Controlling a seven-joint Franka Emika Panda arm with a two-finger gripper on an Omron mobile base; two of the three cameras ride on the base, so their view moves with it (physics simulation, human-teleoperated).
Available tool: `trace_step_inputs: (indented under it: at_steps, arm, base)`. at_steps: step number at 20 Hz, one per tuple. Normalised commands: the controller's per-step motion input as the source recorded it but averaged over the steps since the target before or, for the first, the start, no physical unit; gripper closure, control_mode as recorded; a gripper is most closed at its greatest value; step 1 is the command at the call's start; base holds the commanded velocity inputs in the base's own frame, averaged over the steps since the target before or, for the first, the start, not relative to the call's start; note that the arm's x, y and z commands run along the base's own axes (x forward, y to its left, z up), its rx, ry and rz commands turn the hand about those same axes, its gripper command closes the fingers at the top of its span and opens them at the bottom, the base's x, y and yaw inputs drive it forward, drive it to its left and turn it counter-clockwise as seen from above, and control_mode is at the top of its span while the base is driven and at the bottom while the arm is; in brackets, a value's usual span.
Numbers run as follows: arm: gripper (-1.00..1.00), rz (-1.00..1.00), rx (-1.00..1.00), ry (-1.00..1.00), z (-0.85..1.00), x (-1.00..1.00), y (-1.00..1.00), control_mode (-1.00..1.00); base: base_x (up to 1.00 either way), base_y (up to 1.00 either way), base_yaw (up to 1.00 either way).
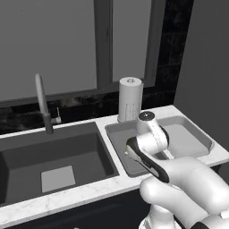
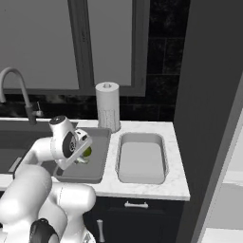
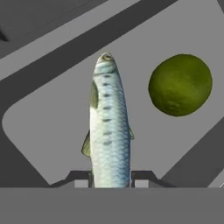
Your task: Place one lime and one fish in each tupperware on the nearby counter, to pack two identical lunches.
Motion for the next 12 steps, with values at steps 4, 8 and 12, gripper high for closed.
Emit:
trace_step_inputs:
  at_steps: [4, 8, 12]
  arm:
    - [-1.00, 0.01, 0.00, -0.05, -0.16, 0.00, -0.09, -1.00]
    - [-1.00, 0.02, 0.00, -0.10, 0.01, -0.15, -0.08, -1.00]
    - [-1.00, 0.00, 0.00, -0.15, 0.64, -0.96, 0.04, -1.00]
  base:
    - [0.00, 0.00, 0.00]
    - [0.00, 0.00, 0.00]
    - [0.00, 0.00, 0.00]
